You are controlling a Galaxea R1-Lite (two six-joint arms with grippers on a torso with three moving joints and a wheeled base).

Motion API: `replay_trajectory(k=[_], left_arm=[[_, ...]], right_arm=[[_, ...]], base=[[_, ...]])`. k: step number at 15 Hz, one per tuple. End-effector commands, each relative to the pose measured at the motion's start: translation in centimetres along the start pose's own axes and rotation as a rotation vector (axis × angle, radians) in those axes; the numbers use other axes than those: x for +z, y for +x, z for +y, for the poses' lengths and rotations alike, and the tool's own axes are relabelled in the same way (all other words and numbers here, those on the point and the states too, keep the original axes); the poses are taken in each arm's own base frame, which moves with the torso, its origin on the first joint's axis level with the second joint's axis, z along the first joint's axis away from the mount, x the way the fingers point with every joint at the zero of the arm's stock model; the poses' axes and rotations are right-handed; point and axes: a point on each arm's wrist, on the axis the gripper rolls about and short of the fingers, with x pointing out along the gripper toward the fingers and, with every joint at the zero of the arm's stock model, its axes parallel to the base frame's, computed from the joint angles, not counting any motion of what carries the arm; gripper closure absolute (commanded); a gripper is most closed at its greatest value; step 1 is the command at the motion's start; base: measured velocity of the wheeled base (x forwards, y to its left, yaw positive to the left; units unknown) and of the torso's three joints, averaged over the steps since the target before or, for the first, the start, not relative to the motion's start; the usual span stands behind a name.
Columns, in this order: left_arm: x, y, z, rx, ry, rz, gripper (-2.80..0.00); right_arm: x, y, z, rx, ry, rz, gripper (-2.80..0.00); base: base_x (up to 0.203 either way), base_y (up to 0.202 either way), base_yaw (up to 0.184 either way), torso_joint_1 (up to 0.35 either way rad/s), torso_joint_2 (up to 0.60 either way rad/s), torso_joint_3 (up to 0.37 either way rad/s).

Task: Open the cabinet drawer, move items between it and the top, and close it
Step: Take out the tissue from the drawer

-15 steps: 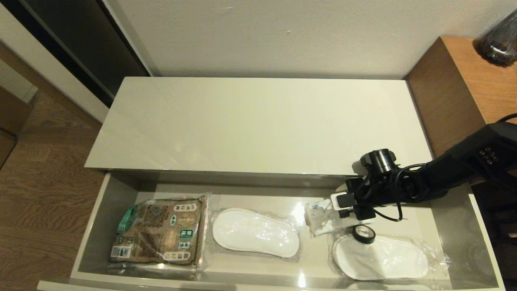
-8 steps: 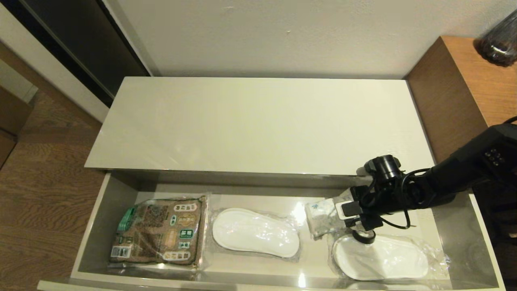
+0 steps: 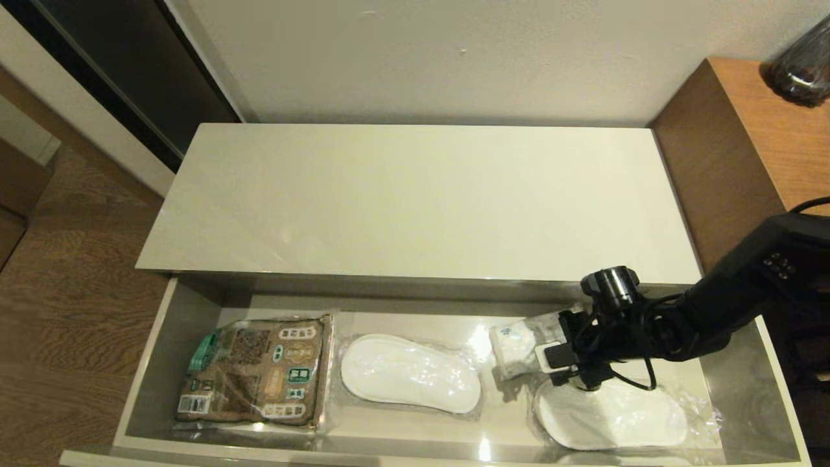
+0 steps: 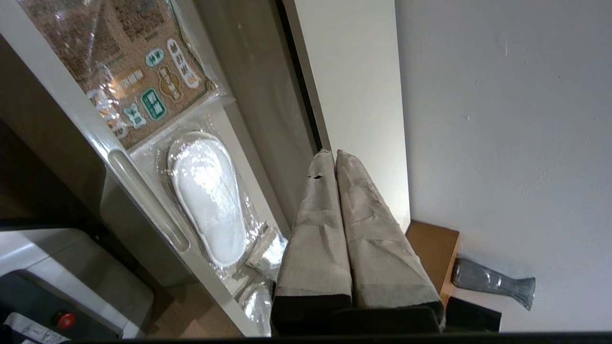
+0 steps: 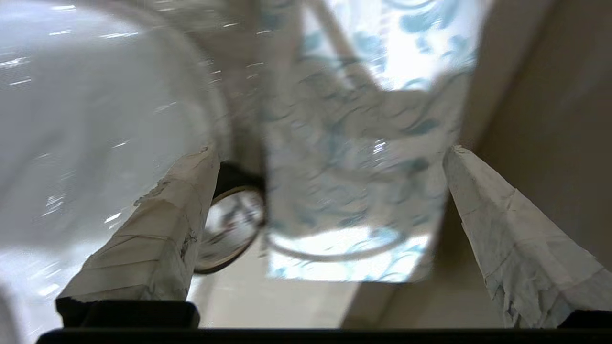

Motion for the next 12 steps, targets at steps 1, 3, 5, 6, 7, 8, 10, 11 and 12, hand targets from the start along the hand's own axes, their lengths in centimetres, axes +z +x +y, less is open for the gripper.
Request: replay_trajectory(k=[1, 3, 5, 6, 7, 8, 10, 11, 12], left_arm=[[0.0, 0.0, 0.0, 0.001, -0.008, 0.000, 0.00], [0.0, 0.0, 0.0, 0.001, -0.008, 0.000, 0.00], [0.0, 0.0, 0.0, 0.001, -0.008, 0.000, 0.00], [0.0, 0.0, 0.0, 0.001, -0.008, 0.000, 0.00], [0.0, 0.0, 0.0, 0.001, -0.008, 0.000, 0.00], [0.0, 0.0, 0.0, 0.001, -0.008, 0.000, 0.00], [0.0, 0.0, 0.0, 0.001, -0.008, 0.000, 0.00], [0.0, 0.0, 0.0, 0.001, -0.008, 0.000, 0.00], [0.0, 0.0, 0.0, 0.001, -0.008, 0.000, 0.00]], right_arm=[[0.5, 1.4, 0.4, -0.016, -0.021, 0.018, -2.80], [0.9, 1.8, 0.3, -0.035, -0.032, 0.019, -2.80], [1.2, 2.9, 0.4, -0.081, -0.045, 0.043, -2.80], [1.3, 3.2, 0.4, -0.093, -0.050, 0.049, -2.80], [1.4, 3.3, 0.4, -0.095, -0.051, 0.047, -2.80], [1.4, 3.4, 0.5, -0.097, -0.051, 0.050, -2.80], [1.6, 4.0, 0.5, -0.125, -0.054, 0.091, -2.80], [1.6, 4.1, 0.5, -0.131, -0.055, 0.100, -2.80], [1.7, 4.1, 0.5, -0.137, -0.057, 0.103, -2.80]], base=[[0.000, 0.000, 0.000, 0.000, 0.00, 0.000], [0.000, 0.000, 0.000, 0.000, 0.00, 0.000], [0.000, 0.000, 0.000, 0.000, 0.00, 0.000], [0.000, 0.000, 0.000, 0.000, 0.00, 0.000], [0.000, 0.000, 0.000, 0.000, 0.00, 0.000], [0.000, 0.000, 0.000, 0.000, 0.00, 0.000], [0.000, 0.000, 0.000, 0.000, 0.00, 0.000], [0.000, 0.000, 0.000, 0.000, 0.00, 0.000], [0.000, 0.000, 0.000, 0.000, 0.00, 0.000]])
